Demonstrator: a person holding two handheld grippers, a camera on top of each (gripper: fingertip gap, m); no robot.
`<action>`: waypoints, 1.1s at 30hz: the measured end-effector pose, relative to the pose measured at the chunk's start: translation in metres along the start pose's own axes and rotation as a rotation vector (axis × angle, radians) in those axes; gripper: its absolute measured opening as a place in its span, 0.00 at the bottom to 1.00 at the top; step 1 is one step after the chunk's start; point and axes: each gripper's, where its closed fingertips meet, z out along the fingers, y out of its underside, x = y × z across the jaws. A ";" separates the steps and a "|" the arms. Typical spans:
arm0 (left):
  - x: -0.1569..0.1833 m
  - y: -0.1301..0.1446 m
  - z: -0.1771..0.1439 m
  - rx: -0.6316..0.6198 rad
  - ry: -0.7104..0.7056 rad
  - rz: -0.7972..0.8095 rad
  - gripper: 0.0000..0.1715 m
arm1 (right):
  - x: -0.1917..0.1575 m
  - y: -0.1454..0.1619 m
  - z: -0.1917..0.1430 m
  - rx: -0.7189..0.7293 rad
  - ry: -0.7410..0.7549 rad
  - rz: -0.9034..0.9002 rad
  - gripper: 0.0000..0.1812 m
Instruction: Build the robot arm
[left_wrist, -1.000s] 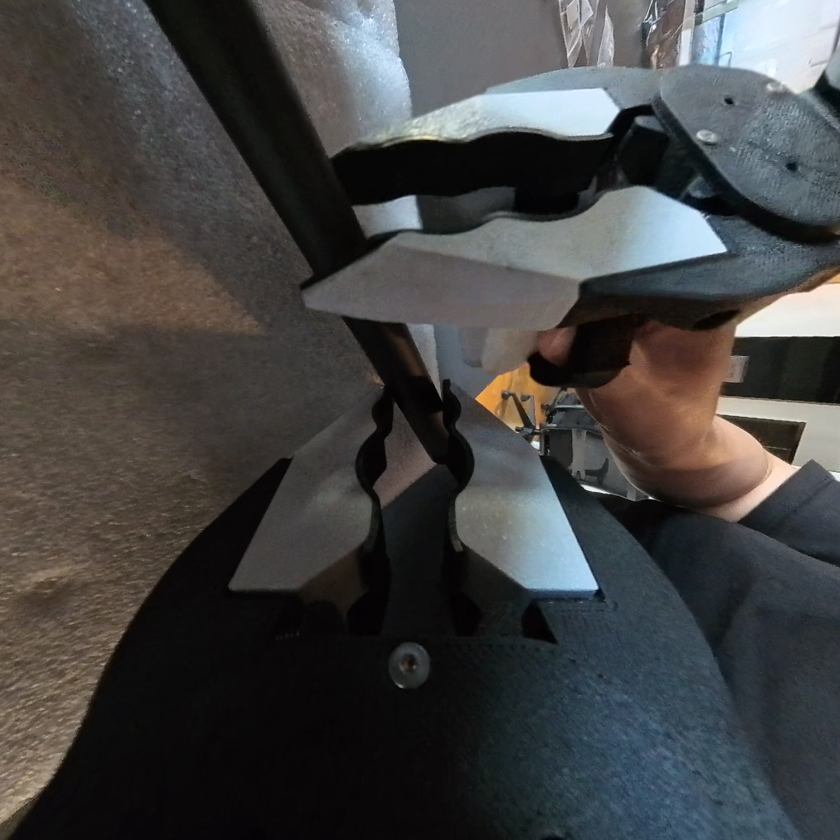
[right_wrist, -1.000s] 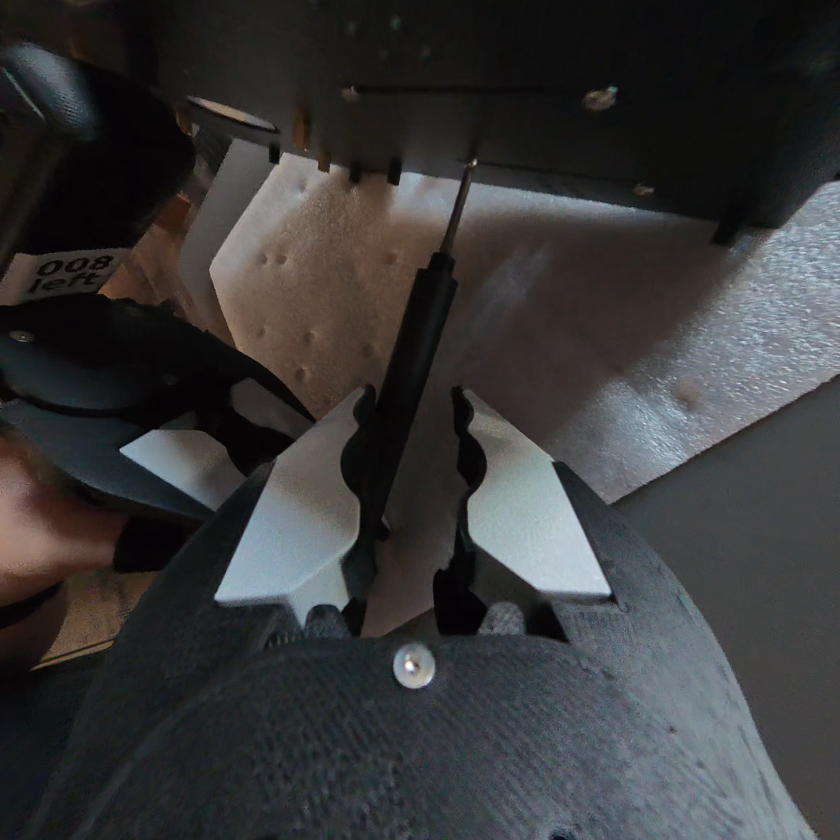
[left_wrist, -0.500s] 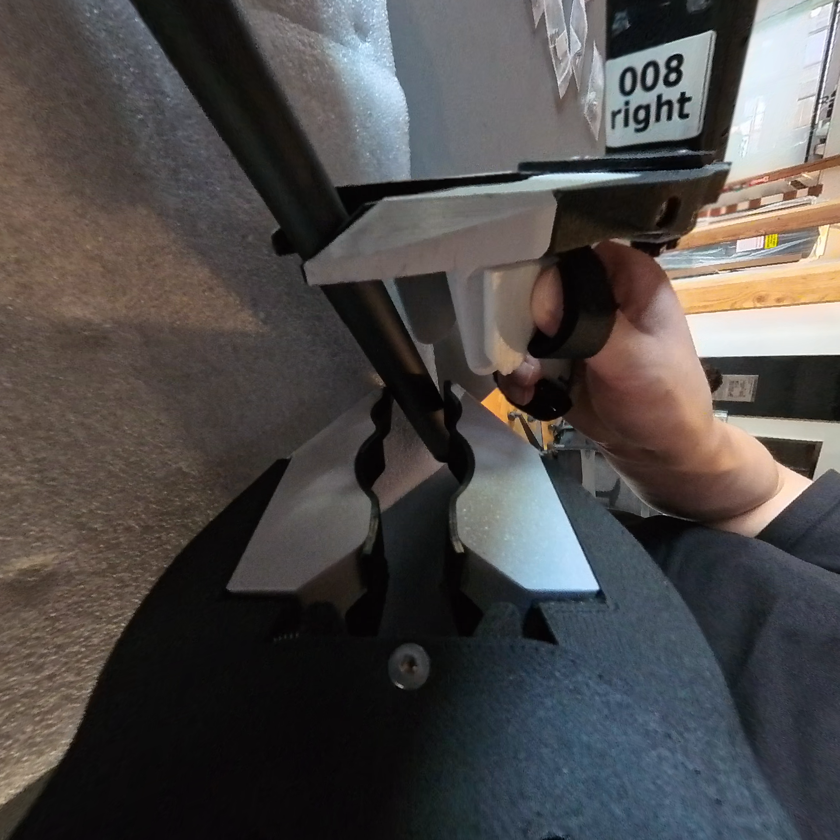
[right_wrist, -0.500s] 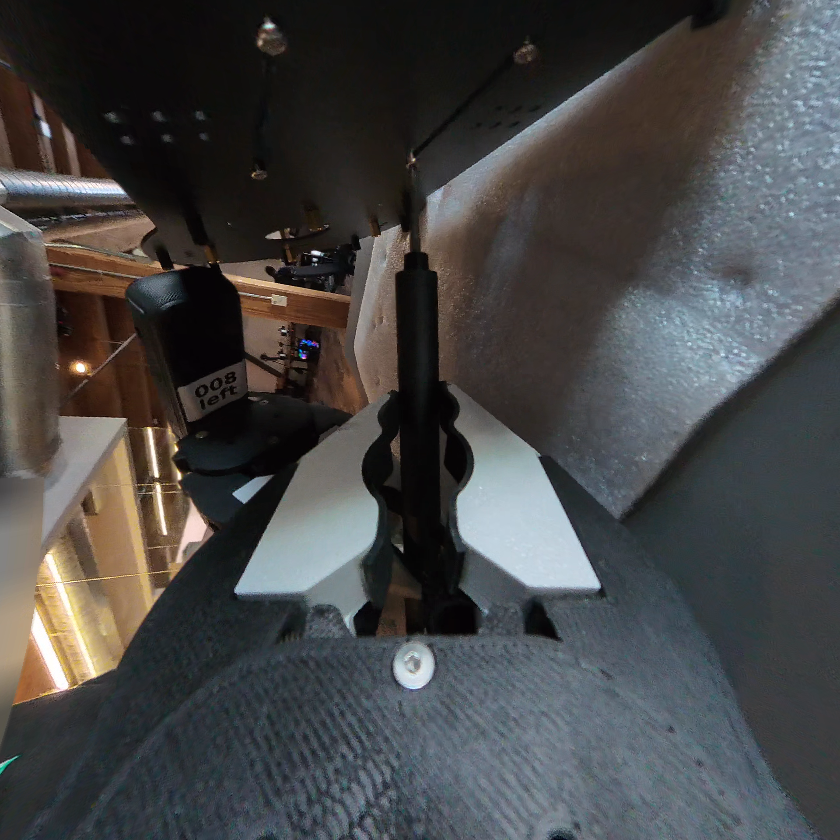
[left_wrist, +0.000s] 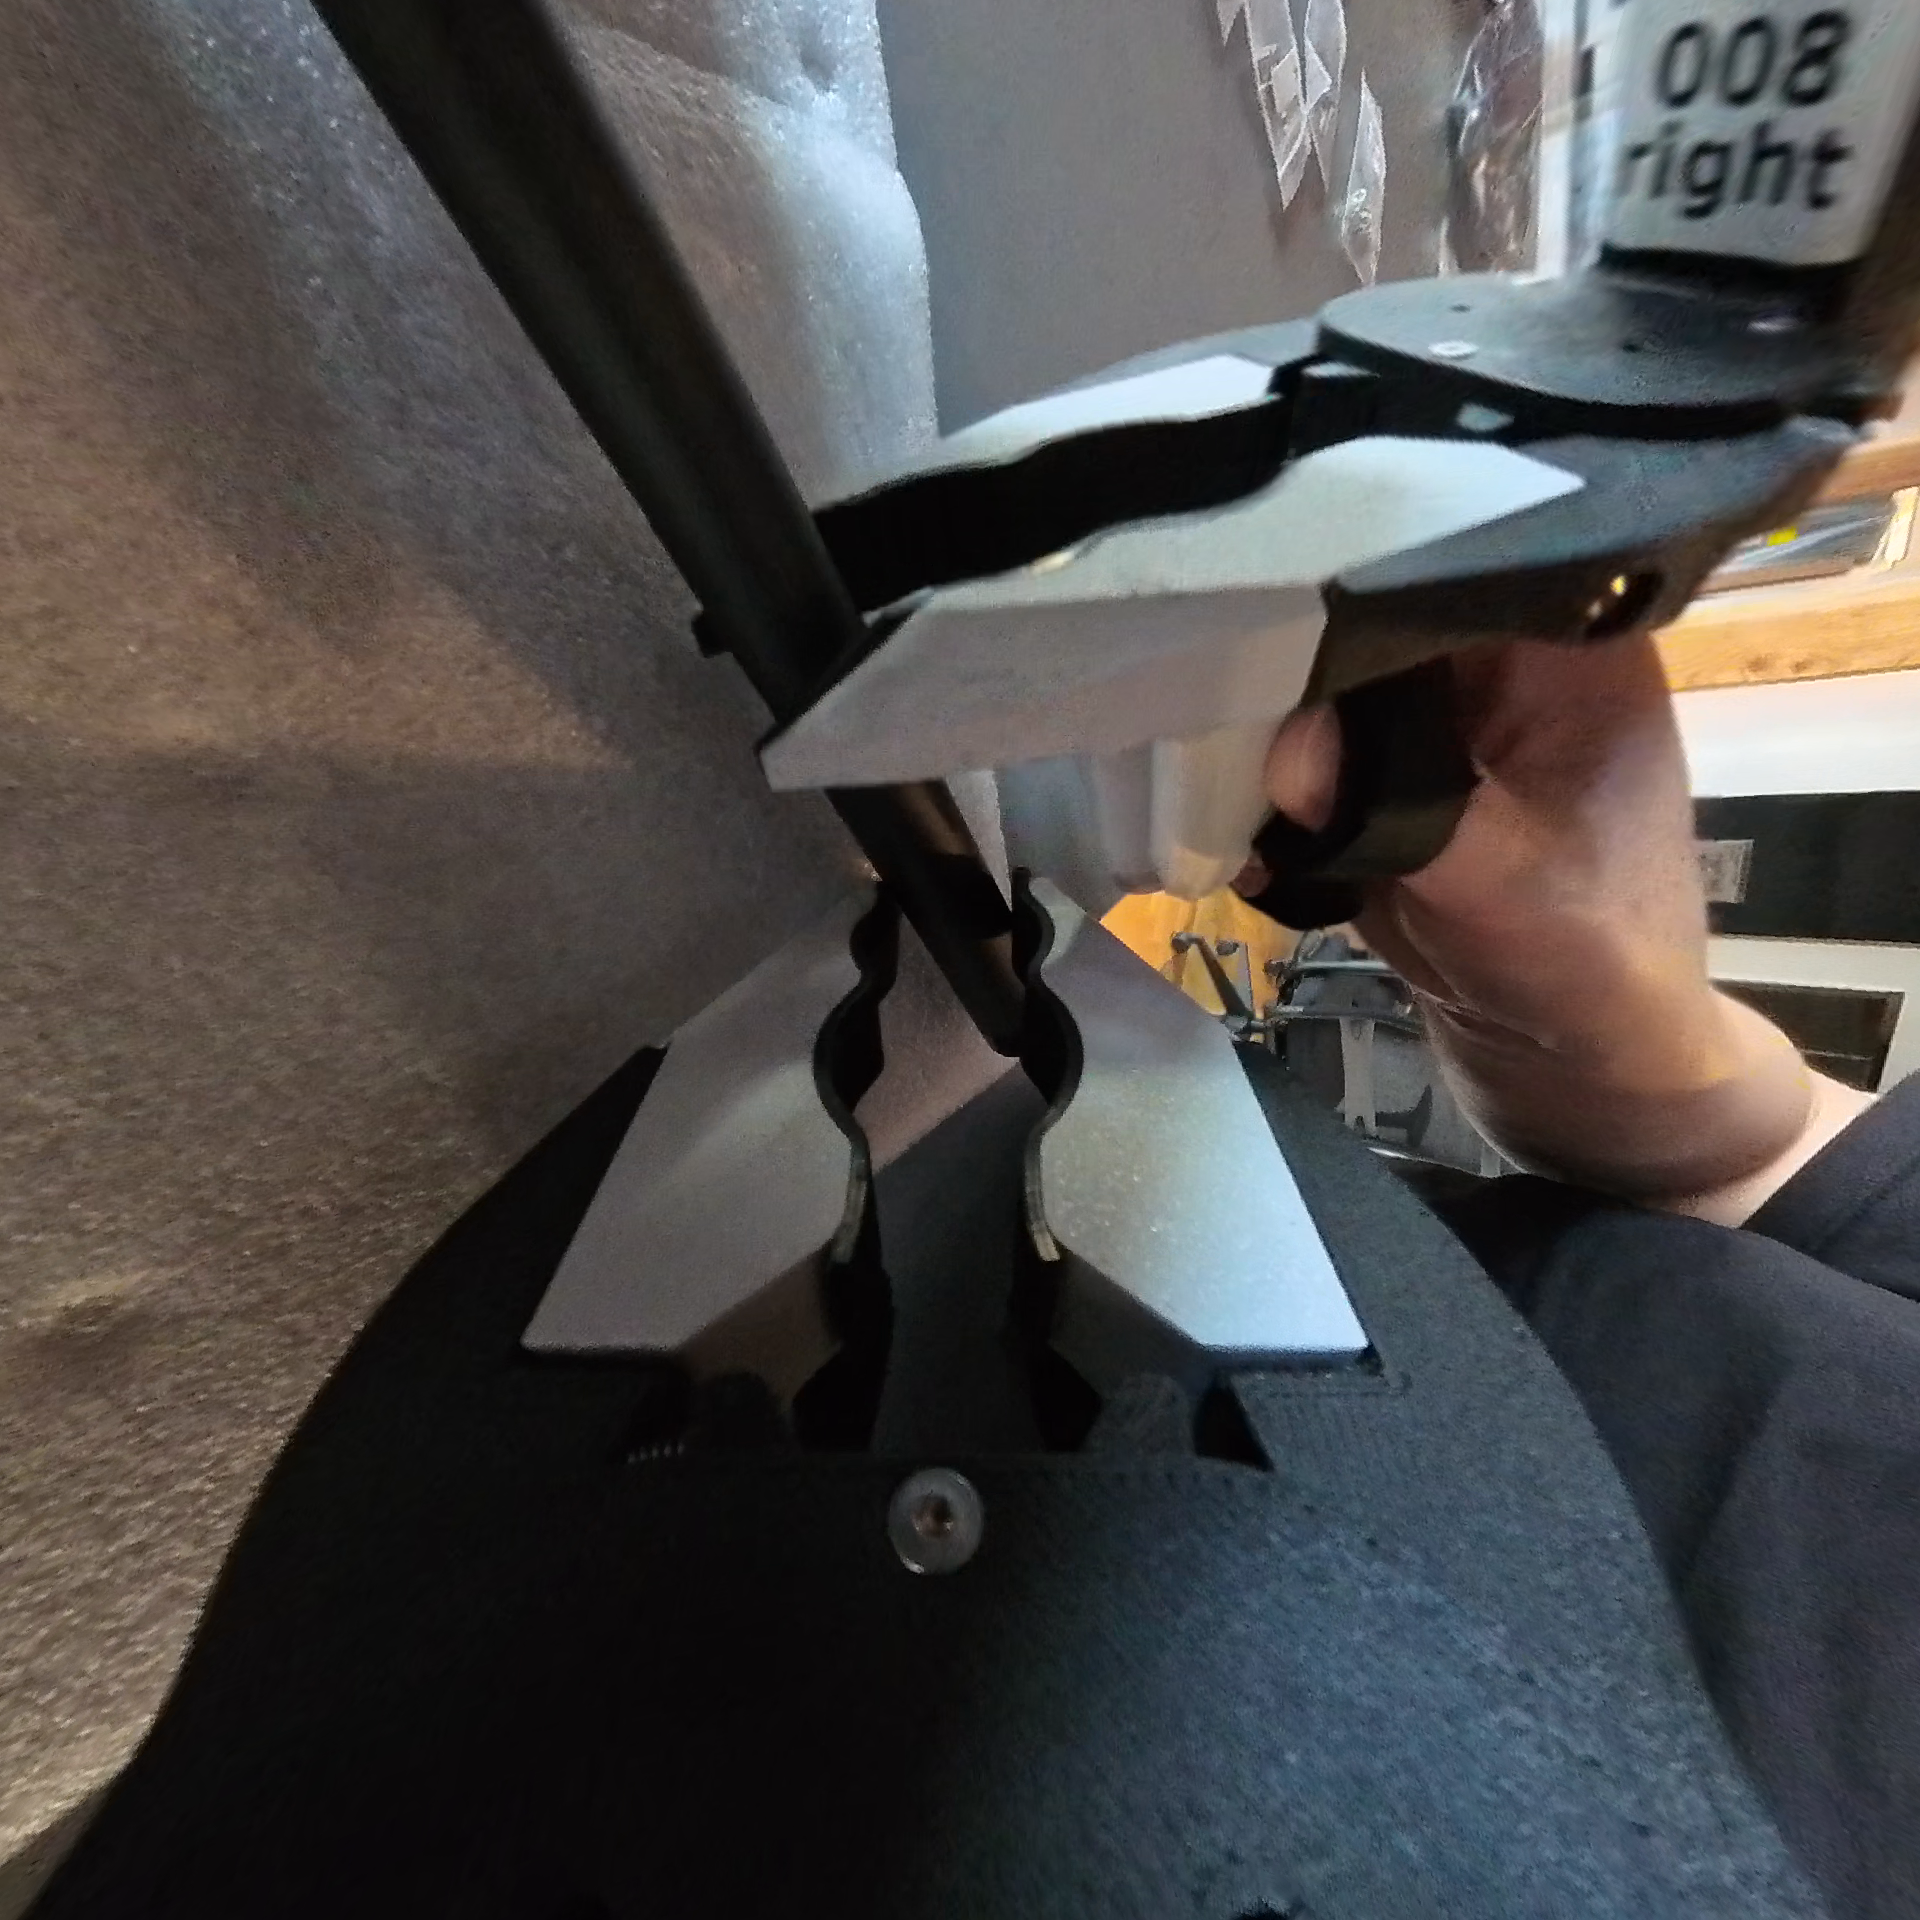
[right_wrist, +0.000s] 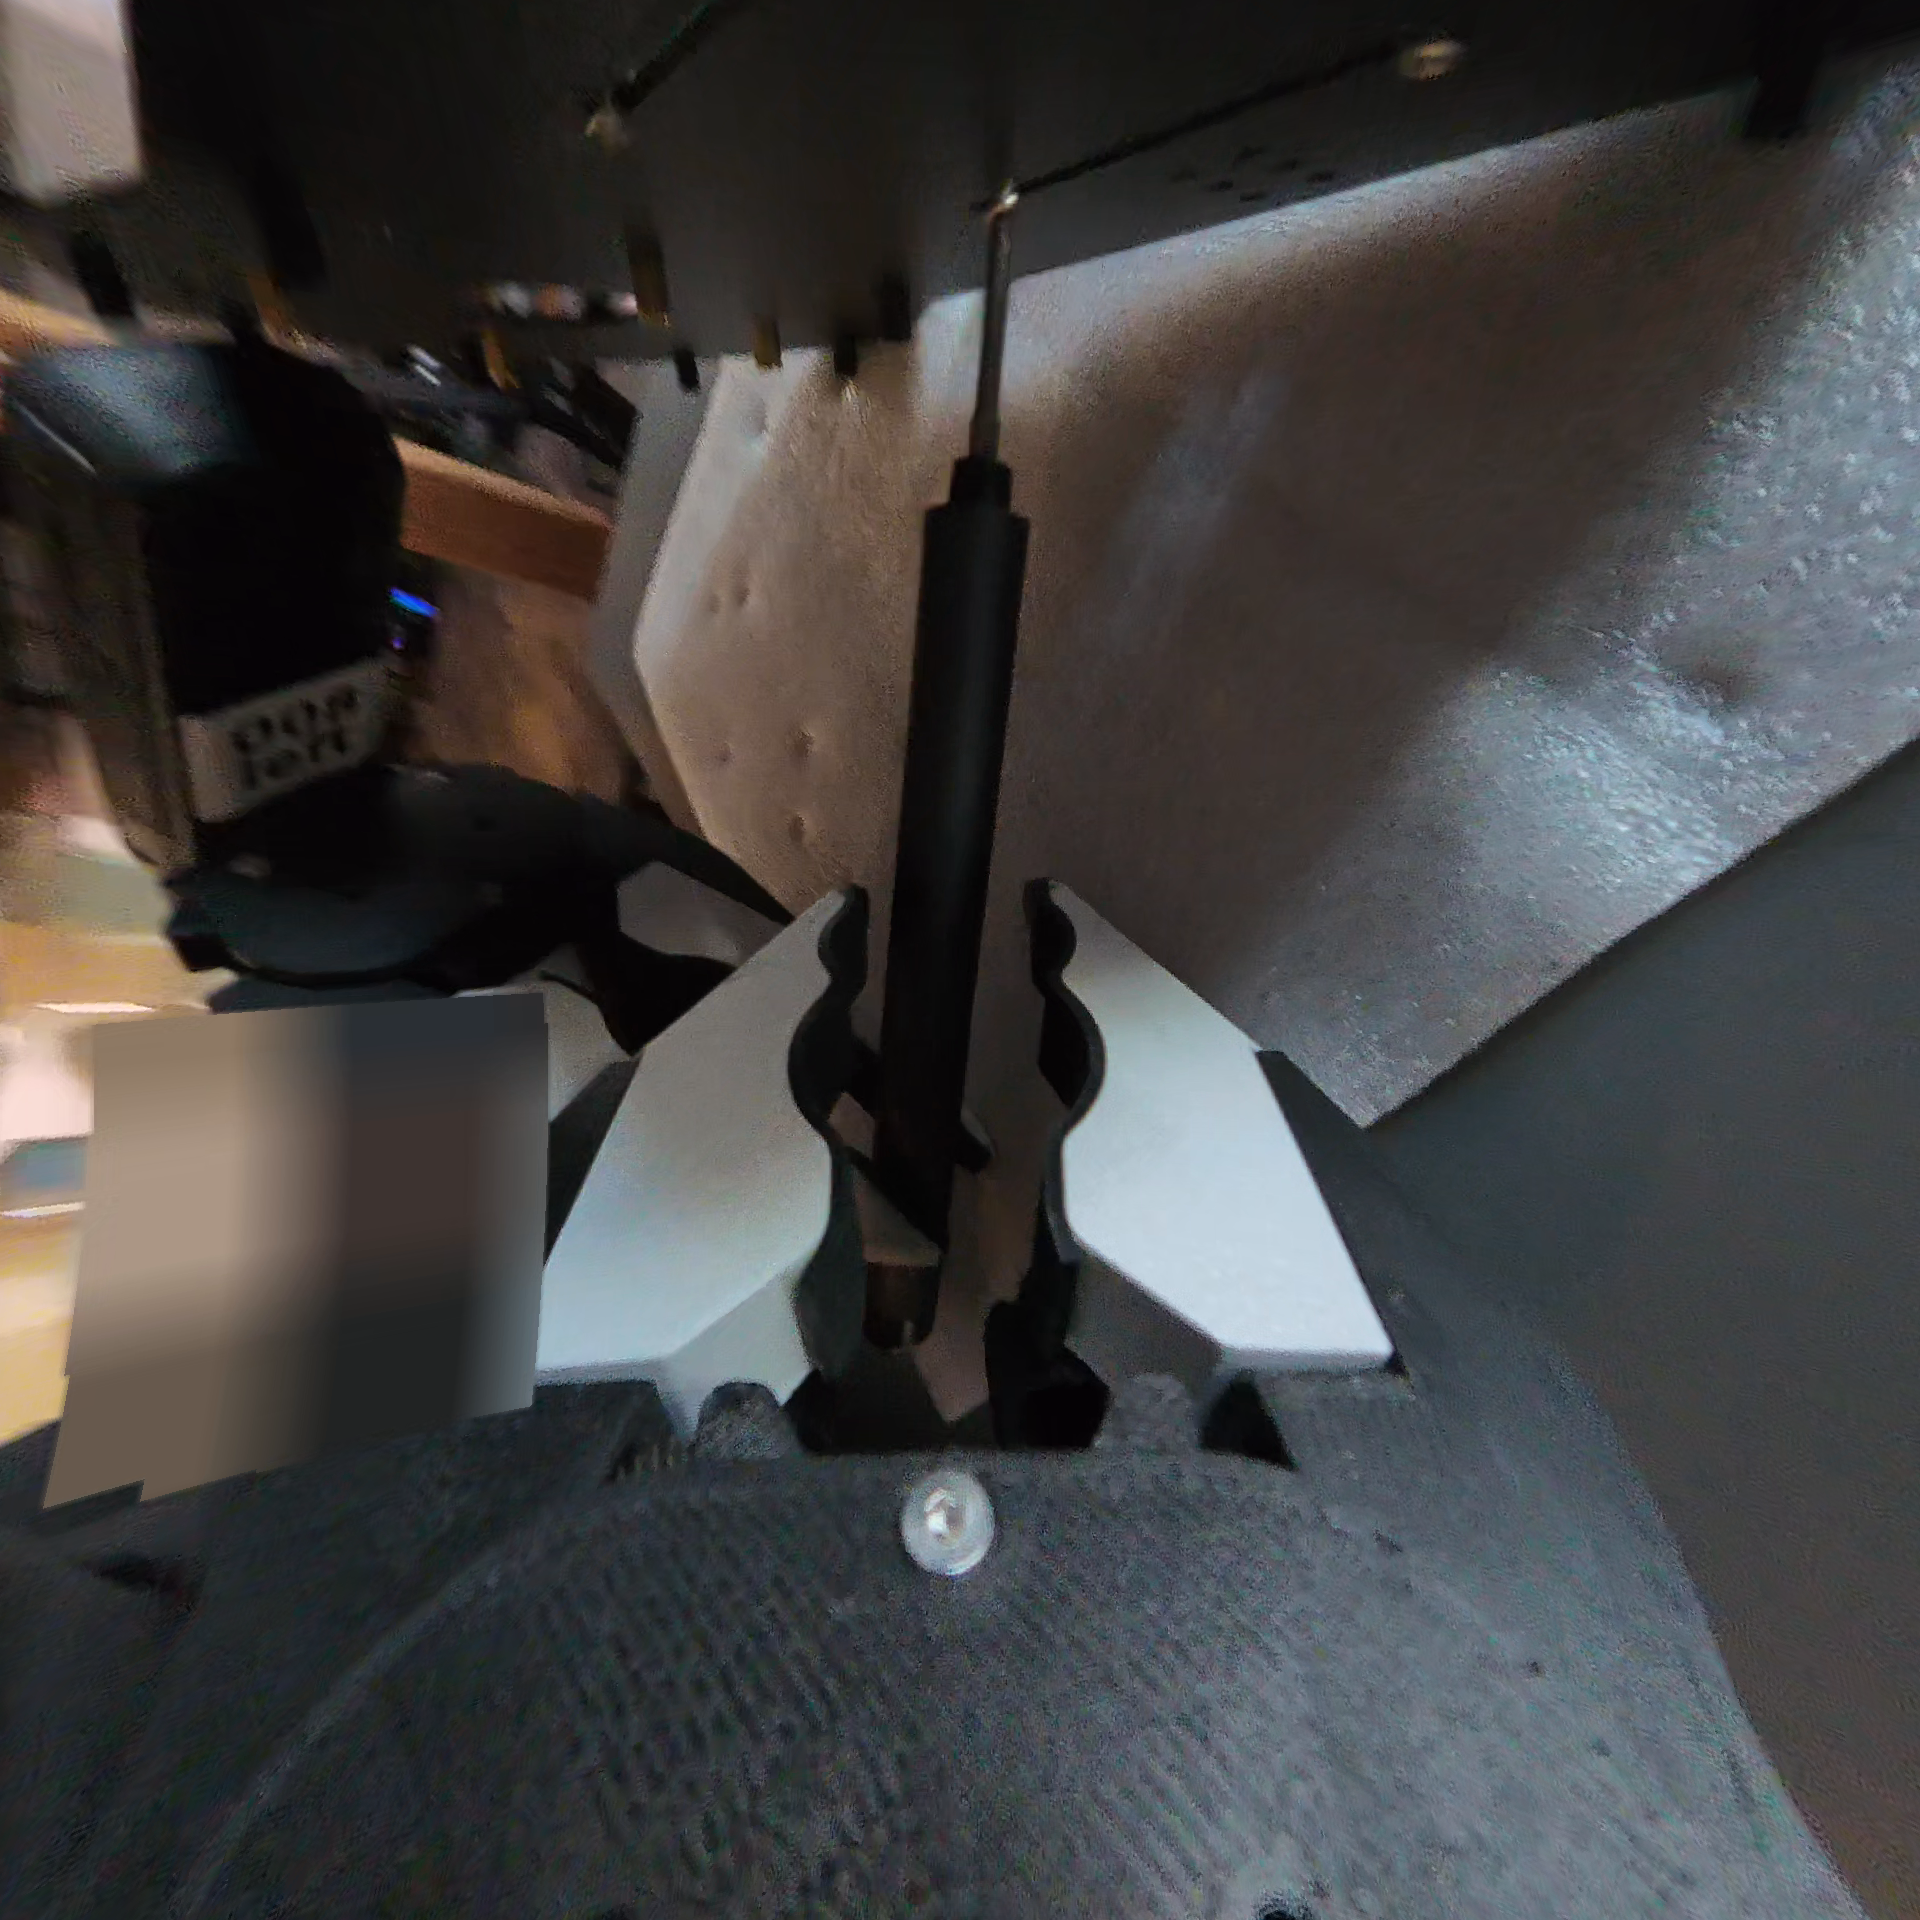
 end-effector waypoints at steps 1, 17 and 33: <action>0.000 0.000 0.000 -0.001 -0.002 0.003 0.12 | 0.000 0.002 0.000 -0.021 0.040 -0.044 0.15; 0.001 -0.002 0.001 0.006 -0.010 0.008 0.12 | -0.006 -0.001 0.000 0.095 -0.277 0.328 0.09; -0.003 0.002 -0.003 -0.097 -0.103 0.035 0.12 | -0.001 -0.011 0.000 -0.011 0.024 -0.019 0.10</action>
